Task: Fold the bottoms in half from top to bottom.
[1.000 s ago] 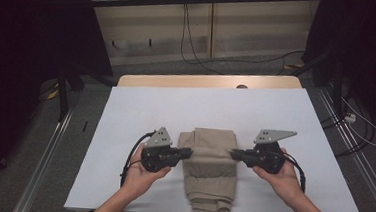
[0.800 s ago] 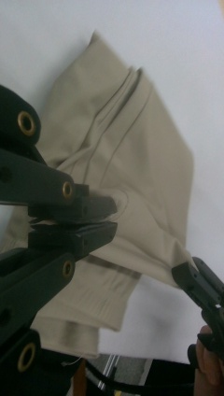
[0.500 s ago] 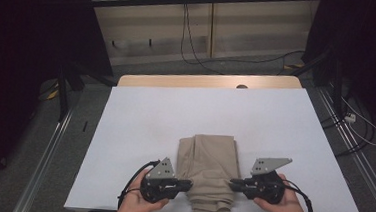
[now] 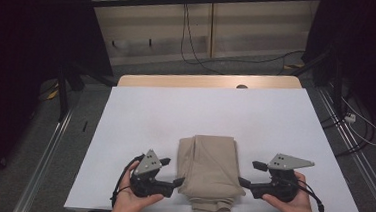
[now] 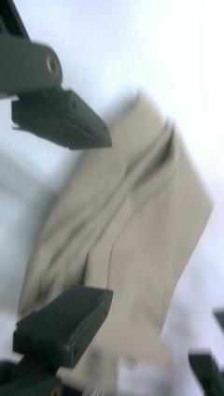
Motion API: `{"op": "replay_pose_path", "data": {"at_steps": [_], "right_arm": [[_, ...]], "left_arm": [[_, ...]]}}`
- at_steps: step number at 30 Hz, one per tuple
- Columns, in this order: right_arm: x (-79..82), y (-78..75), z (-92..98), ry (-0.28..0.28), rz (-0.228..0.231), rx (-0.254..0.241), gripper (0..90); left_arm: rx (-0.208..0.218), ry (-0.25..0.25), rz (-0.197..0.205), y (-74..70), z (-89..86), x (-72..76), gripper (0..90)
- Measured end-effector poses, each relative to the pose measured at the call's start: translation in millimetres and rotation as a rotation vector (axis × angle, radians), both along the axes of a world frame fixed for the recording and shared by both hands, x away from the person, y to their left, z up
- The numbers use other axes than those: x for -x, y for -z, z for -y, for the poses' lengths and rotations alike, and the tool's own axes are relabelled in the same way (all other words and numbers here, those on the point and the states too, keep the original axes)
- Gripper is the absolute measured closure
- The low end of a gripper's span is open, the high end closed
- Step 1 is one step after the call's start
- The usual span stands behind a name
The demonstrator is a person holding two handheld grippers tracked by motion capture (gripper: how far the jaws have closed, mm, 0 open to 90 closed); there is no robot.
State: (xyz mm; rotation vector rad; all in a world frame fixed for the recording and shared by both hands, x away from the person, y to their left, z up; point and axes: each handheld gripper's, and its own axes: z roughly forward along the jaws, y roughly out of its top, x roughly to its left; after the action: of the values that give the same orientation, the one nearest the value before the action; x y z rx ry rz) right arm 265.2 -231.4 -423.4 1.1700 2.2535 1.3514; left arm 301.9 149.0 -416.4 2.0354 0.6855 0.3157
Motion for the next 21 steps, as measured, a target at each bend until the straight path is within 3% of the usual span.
{"op": "replay_pose_path", "data": {"at_steps": [2, 5, 8, 11, 14, 17, 21], "right_arm": [[-2.2, -1.4, 5.6, 0.051, 0.014, 0.010, 13.6], [-4.1, -4.2, 17.4, 0.108, 0.037, -0.002, 11.3], [-5.2, -4.7, 28.5, 0.150, 0.044, -0.011, 9.2], [-5.6, -0.3, 38.3, 0.180, 0.017, 0.014, 9.7], [-5.9, 2.4, 47.9, 0.208, 0.002, 0.021, 9.9], [-6.4, 2.0, 58.7, 0.249, 0.014, 0.032, 9.9], [-6.9, 1.7, 70.1, 0.291, 0.016, 0.002, 10.0]], "left_arm": [[0.011, -0.050, 0.031, -2.2, -9.6, -4.9, 15.0], [0.054, -0.152, 0.055, -6.2, -26.2, -12.0, 5.2], [0.068, -0.196, 0.028, -7.3, -41.1, -18.6, 5.5], [0.033, -0.209, -0.001, -2.9, -52.5, -22.0, 4.3], [0.050, -0.254, -0.034, -0.3, -65.0, -24.2, 4.7], [0.088, -0.324, -0.025, -0.4, -79.9, -26.3, 5.2], [0.089, -0.320, -0.027, 1.0, -82.8, -27.0, 5.7]]}}
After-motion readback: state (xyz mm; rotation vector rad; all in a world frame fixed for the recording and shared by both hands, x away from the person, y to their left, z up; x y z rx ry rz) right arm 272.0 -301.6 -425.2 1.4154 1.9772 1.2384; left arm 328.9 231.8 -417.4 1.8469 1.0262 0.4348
